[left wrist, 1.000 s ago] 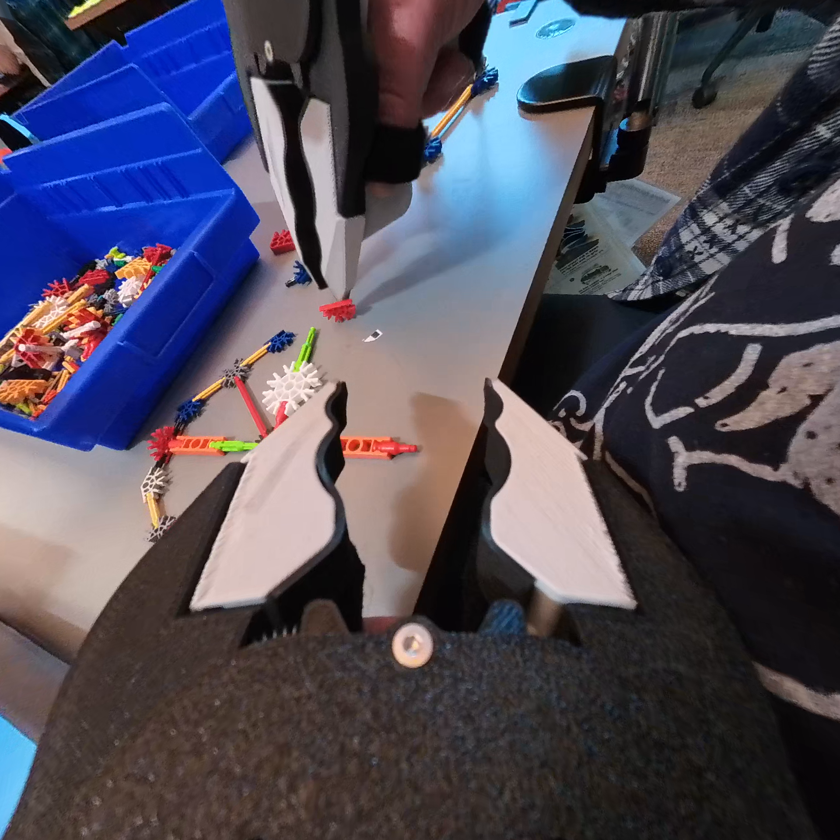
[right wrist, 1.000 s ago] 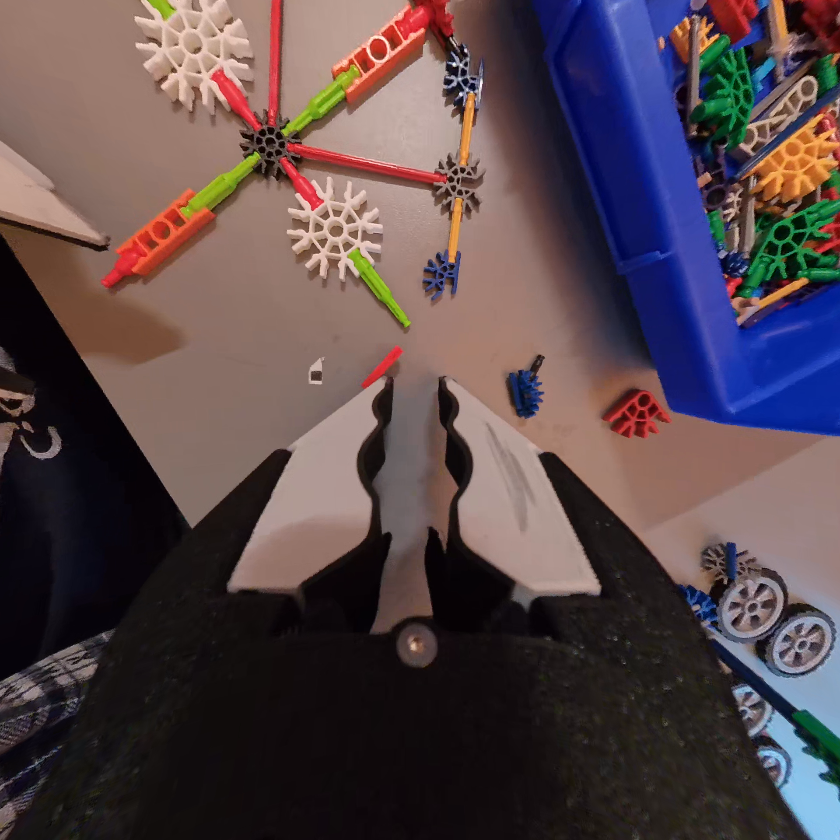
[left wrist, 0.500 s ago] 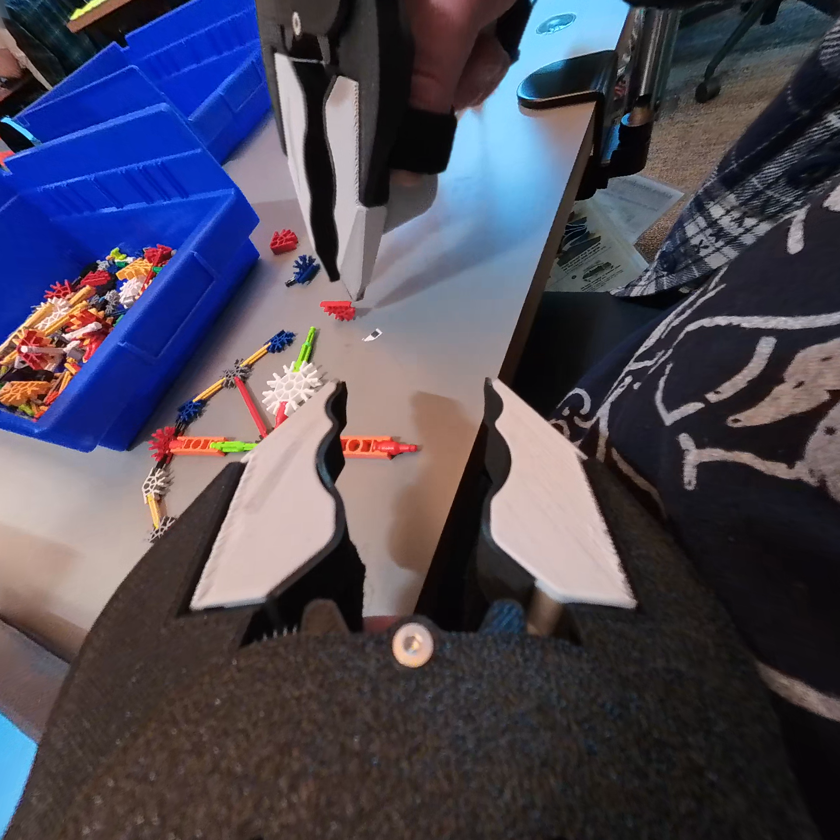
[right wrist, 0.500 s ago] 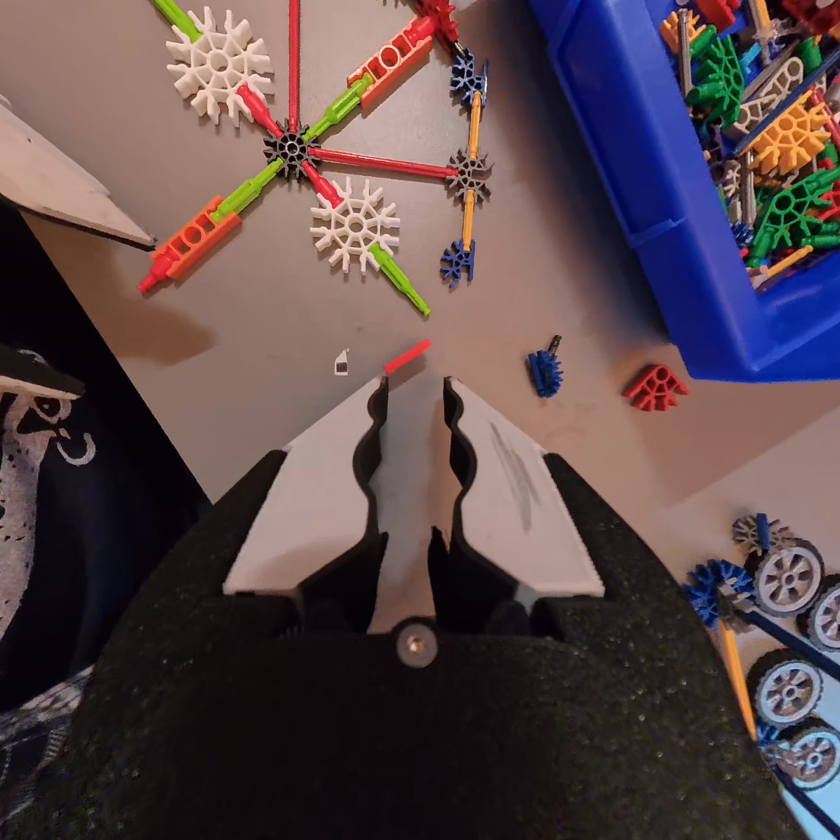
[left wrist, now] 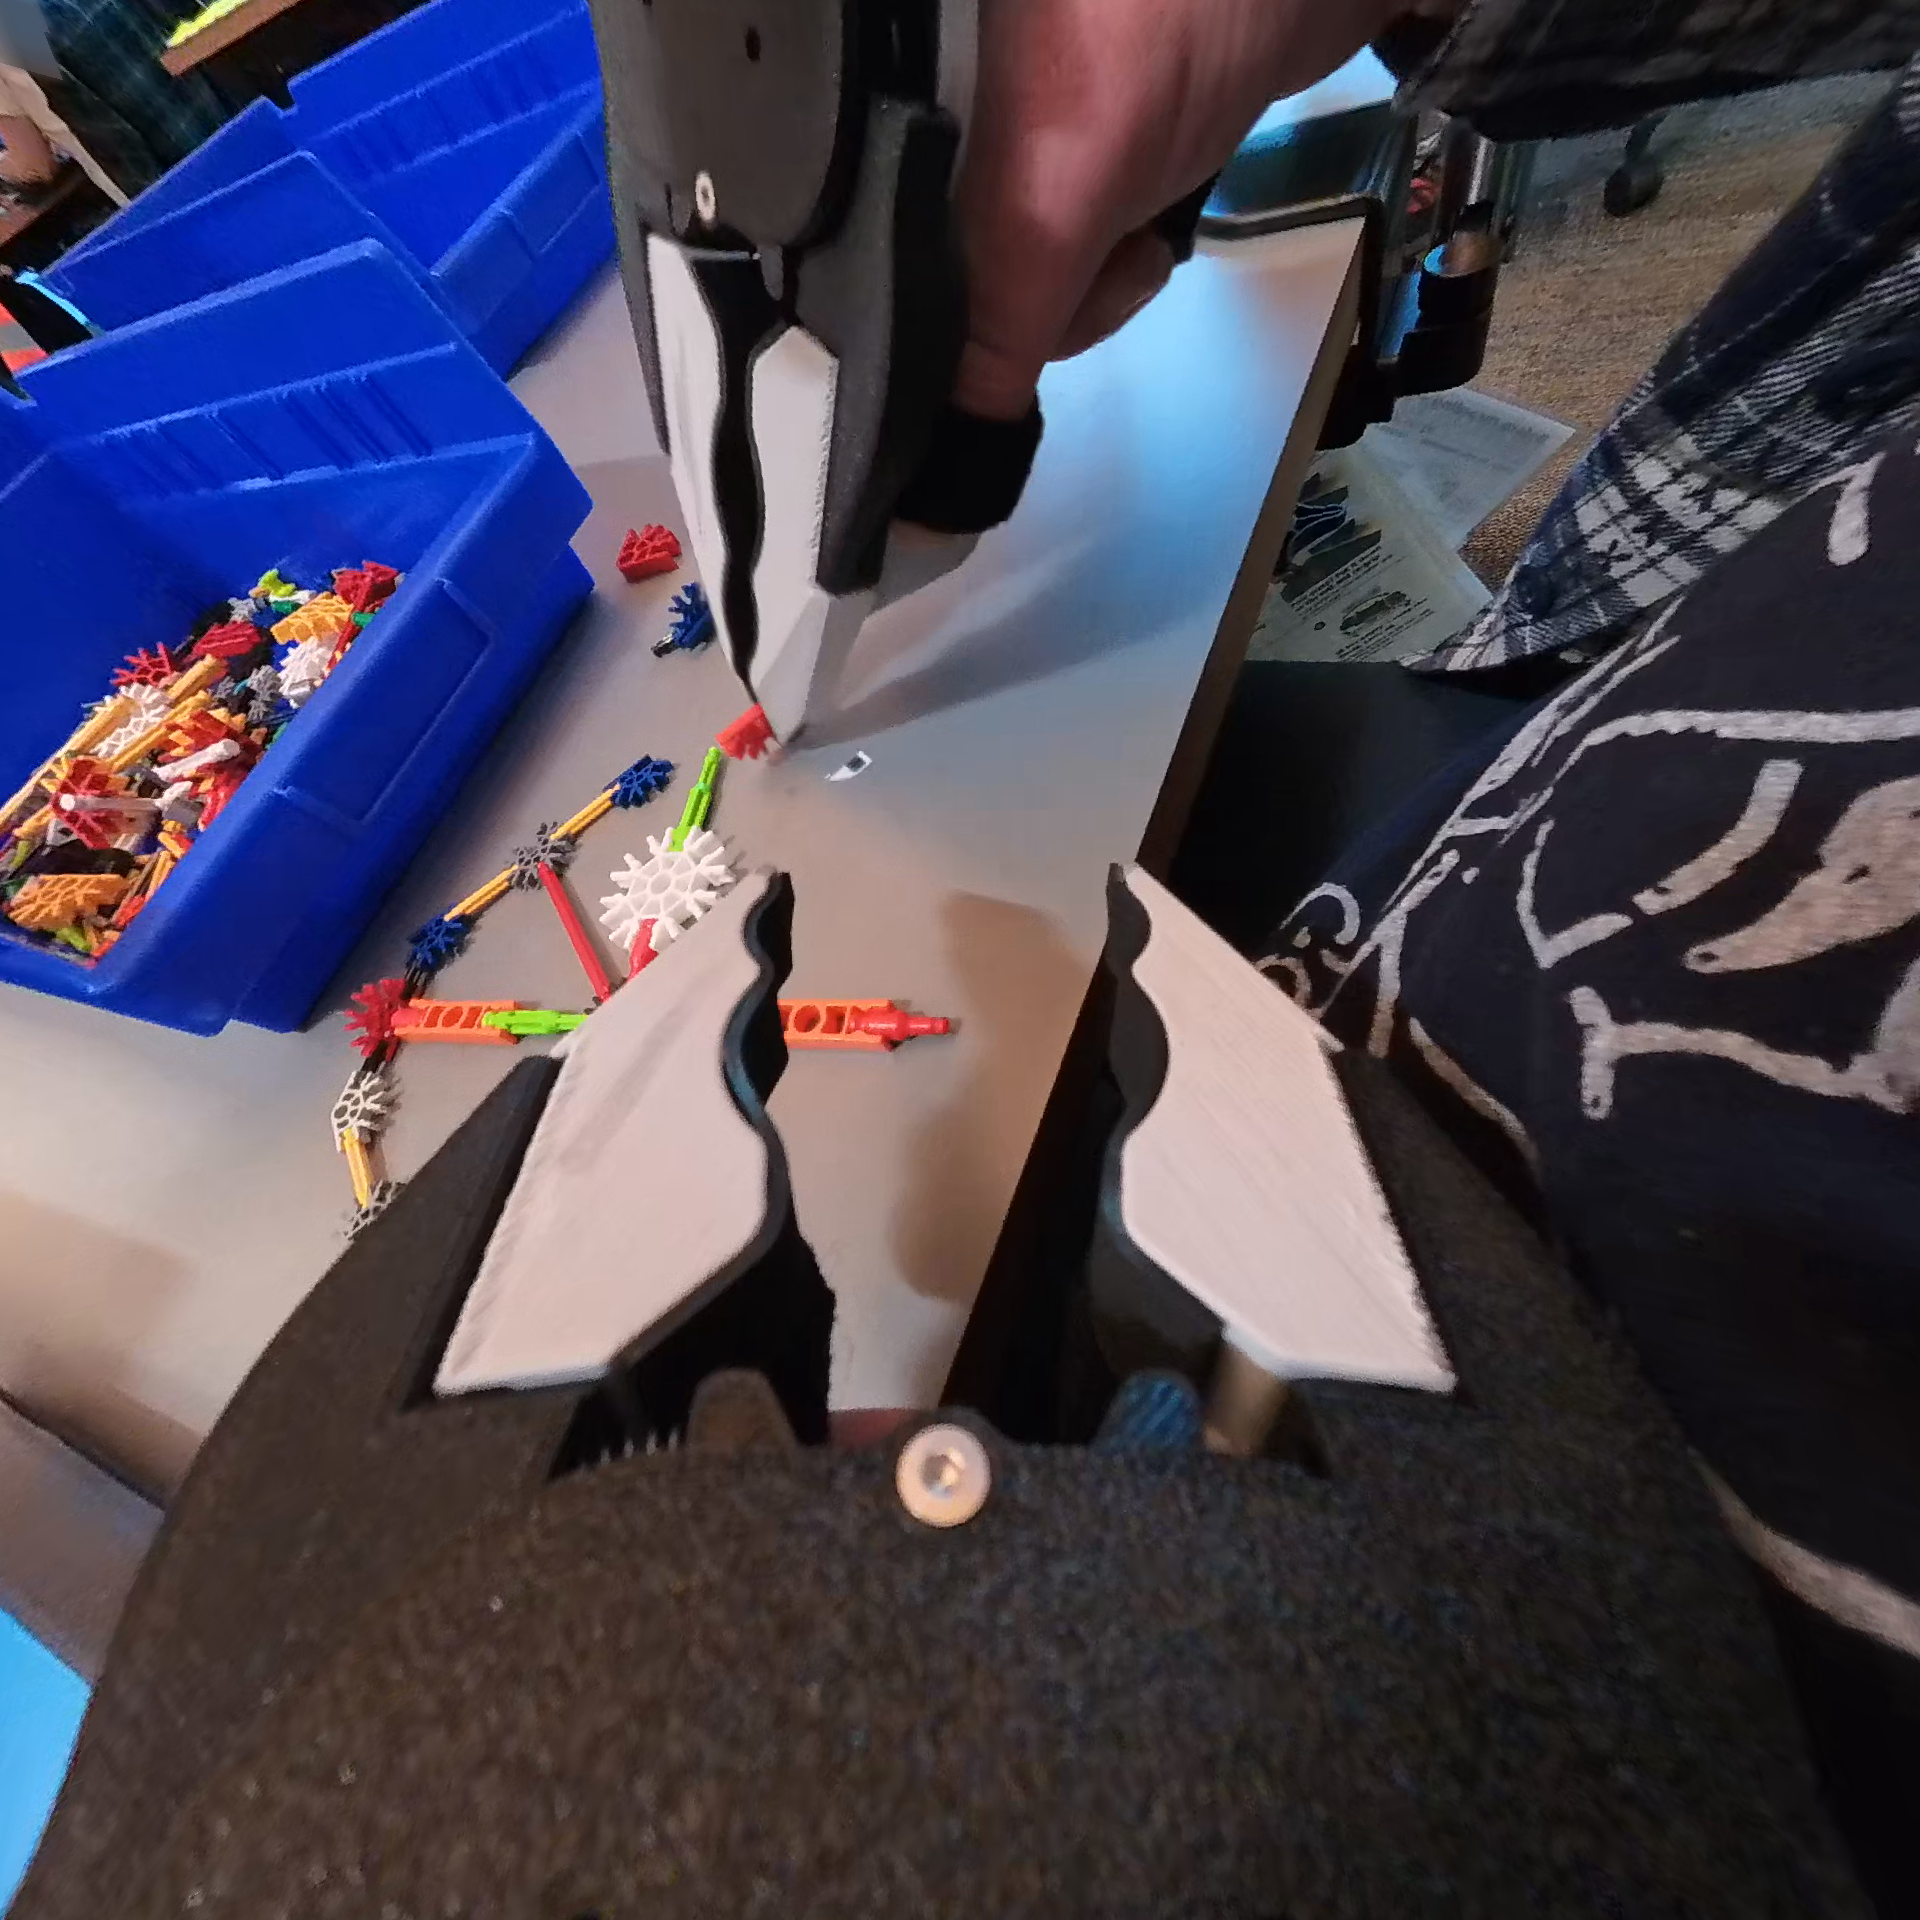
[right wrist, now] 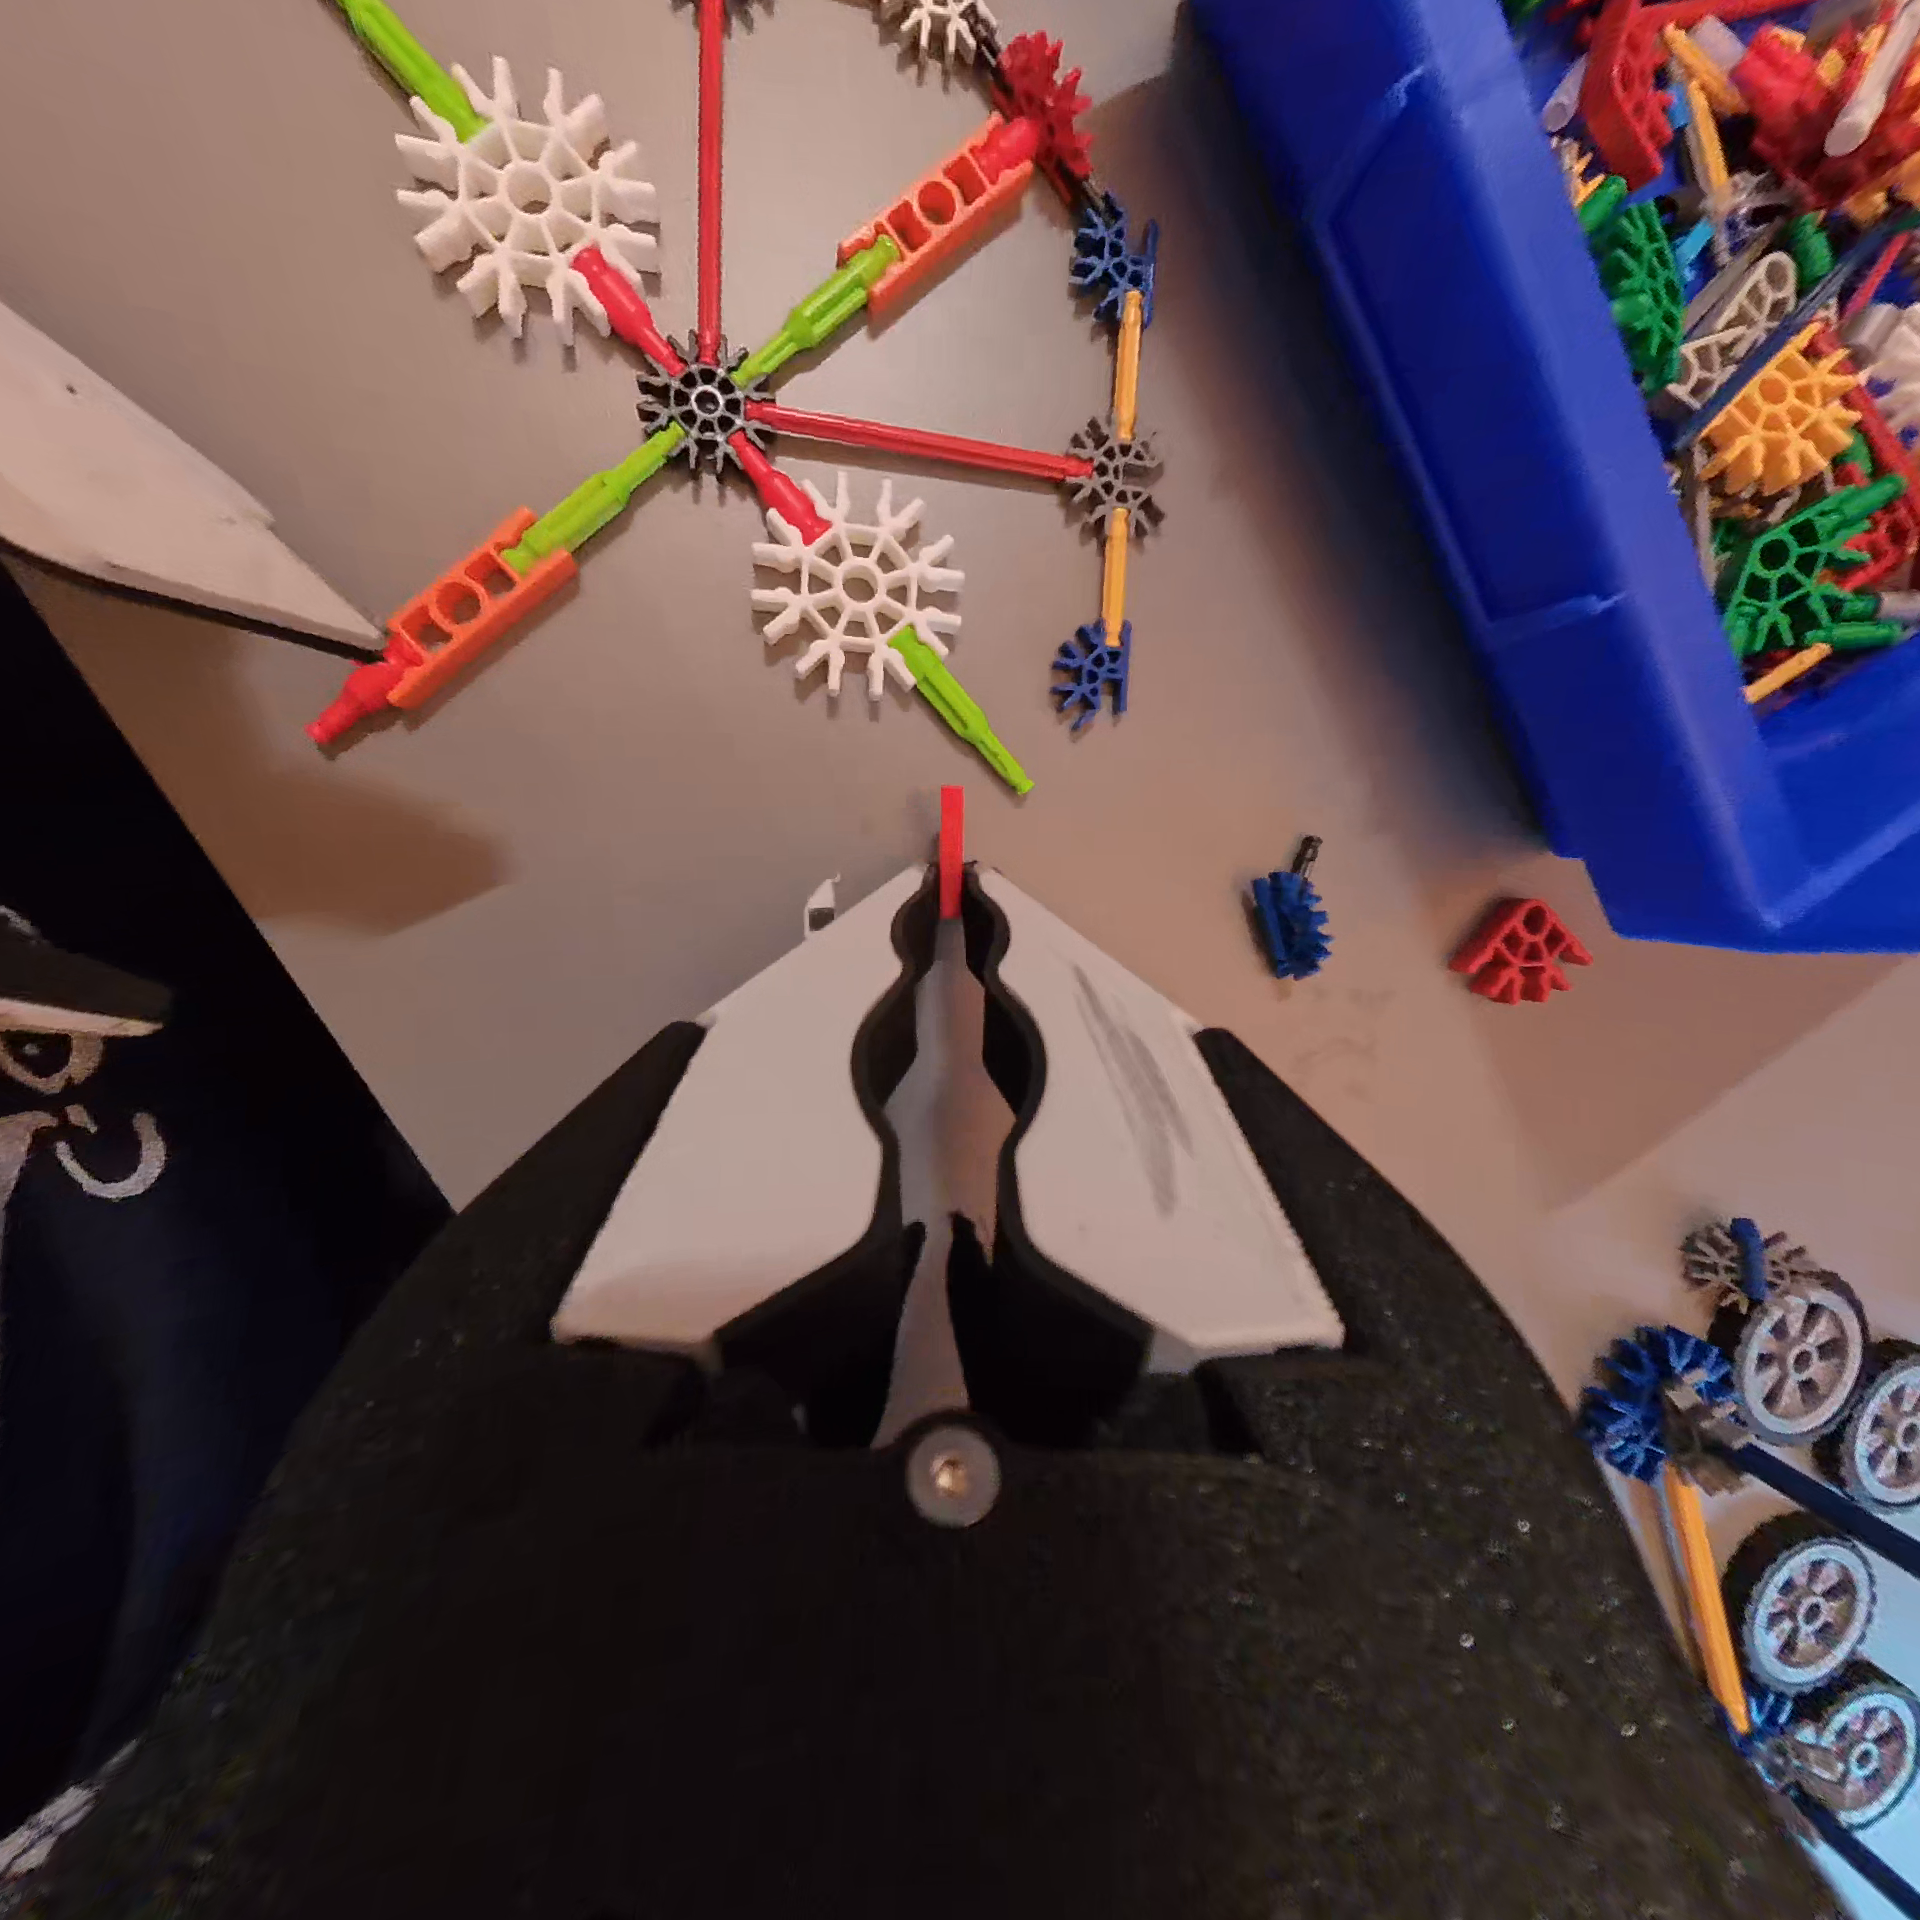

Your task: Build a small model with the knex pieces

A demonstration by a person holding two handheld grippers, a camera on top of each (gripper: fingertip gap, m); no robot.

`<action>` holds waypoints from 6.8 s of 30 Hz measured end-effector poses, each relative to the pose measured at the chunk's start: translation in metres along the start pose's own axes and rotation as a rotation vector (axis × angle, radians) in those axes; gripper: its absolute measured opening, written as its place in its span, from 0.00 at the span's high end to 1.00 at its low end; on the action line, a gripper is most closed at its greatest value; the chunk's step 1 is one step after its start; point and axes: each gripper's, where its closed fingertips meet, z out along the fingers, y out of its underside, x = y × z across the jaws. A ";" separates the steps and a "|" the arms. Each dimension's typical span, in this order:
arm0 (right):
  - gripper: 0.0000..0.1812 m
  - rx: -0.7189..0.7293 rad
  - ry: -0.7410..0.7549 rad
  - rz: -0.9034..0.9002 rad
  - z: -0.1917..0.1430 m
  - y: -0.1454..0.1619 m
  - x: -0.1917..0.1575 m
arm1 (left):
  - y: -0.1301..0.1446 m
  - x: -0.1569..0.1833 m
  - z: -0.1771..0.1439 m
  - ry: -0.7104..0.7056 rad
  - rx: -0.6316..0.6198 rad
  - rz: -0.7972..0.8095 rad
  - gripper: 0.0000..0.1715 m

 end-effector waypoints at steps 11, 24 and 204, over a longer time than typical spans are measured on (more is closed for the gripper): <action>0.98 0.380 0.350 -0.407 -0.060 -0.059 0.002 | -0.043 -0.046 -0.009 -0.055 0.178 -0.351 0.70; 0.99 0.439 0.758 -0.864 -0.092 -0.061 -0.009 | -0.075 -0.054 0.002 0.378 0.374 -1.066 0.88; 0.94 0.226 -0.240 0.464 0.010 -0.013 0.011 | 0.028 -0.058 0.047 0.168 -0.409 -0.140 0.84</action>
